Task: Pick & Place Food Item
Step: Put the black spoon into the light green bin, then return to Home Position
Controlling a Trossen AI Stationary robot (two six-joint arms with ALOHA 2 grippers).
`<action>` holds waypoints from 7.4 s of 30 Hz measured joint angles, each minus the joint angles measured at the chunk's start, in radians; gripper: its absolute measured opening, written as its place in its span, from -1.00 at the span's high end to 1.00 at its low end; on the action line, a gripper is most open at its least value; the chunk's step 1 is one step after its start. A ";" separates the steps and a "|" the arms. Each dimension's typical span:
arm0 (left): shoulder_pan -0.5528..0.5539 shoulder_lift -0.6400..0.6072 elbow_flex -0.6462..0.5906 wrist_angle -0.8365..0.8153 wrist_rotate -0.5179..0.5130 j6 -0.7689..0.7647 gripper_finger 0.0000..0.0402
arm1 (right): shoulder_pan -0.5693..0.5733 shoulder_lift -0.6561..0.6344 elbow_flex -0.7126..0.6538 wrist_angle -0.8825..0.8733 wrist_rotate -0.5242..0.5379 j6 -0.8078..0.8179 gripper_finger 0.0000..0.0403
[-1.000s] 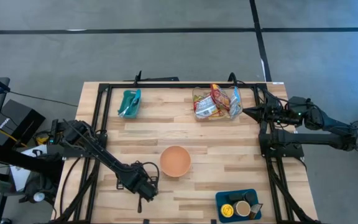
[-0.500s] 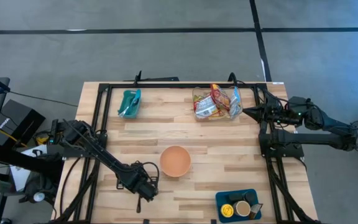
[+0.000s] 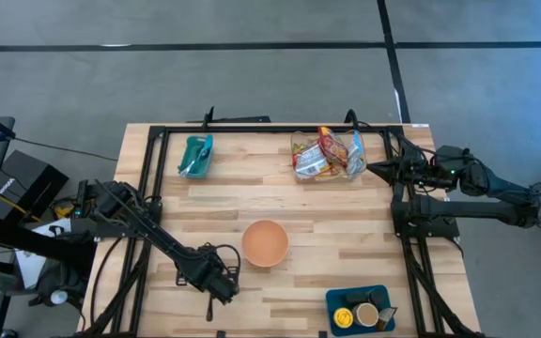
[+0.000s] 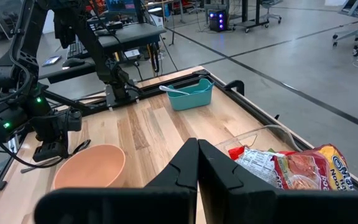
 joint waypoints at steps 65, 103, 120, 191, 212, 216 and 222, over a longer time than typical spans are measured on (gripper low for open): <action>1.017 -0.818 0.000 -0.052 -0.633 1.442 0.97 | 0.000 0.000 0.000 0.000 0.029 0.050 1.00; 1.578 -0.322 0.000 -0.354 -0.081 1.702 0.95 | 0.000 0.000 0.000 -0.029 0.084 0.035 1.00; 1.619 -0.269 0.009 -0.303 -0.028 1.751 0.96 | 0.000 0.000 0.000 -0.029 0.084 0.036 1.00; 1.531 -0.630 0.015 0.208 -0.032 1.780 0.99 | 0.000 0.000 0.000 -0.029 0.084 0.036 1.00; 1.158 -0.942 0.015 0.595 0.172 1.777 0.97 | 0.000 0.000 0.000 -0.029 0.084 0.035 1.00; 1.060 -0.958 0.015 0.593 0.206 1.772 0.97 | 0.000 0.000 0.000 -0.029 0.084 0.035 1.00; 0.949 -0.986 0.015 0.593 0.204 1.770 0.97 | 0.000 0.000 0.000 -0.029 0.084 0.035 1.00</action>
